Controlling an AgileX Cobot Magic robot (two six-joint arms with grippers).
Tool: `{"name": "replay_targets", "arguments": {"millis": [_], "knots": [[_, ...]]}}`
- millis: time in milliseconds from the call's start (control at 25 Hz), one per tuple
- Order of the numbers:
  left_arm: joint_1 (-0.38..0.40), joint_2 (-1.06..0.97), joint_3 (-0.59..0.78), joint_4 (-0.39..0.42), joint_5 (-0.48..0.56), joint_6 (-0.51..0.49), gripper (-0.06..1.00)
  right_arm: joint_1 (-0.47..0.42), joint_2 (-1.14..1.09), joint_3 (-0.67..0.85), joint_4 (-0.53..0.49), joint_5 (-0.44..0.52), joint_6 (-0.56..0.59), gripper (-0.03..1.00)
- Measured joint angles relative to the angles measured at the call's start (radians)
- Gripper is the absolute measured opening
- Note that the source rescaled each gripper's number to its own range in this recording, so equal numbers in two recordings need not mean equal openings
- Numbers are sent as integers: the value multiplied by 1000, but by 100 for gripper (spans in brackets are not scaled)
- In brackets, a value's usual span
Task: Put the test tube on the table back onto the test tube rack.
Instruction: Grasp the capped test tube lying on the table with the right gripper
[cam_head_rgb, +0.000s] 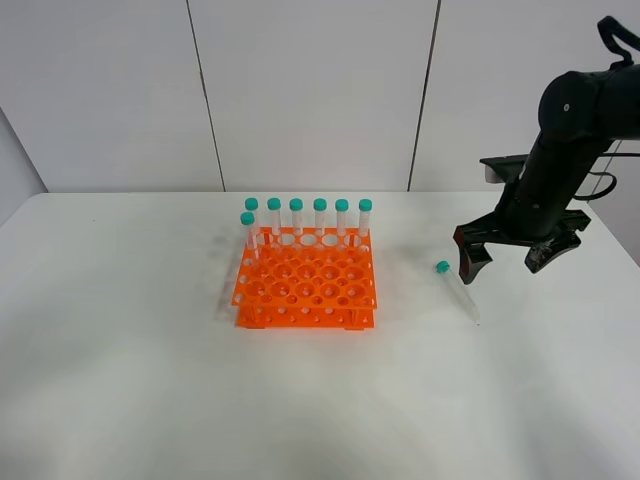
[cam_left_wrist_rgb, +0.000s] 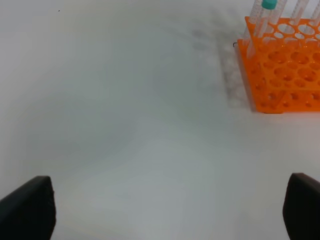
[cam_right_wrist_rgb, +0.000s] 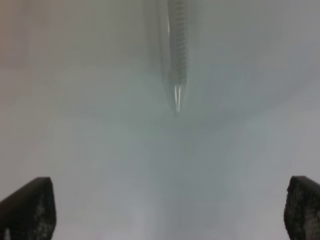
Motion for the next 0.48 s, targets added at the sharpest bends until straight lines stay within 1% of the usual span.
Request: {"name": "replay_targets", "arguments": {"millis": [120,320,480], "knots": [[0,0,0,0,0,0,100,0,38,0,-10,-46,0,100],[0,0,0,0,0,0,100,0,87,0,-13,-156,0,100],[0,0,0,0,0,0,100,0,125,-4,-7,-211,0,100]]}}
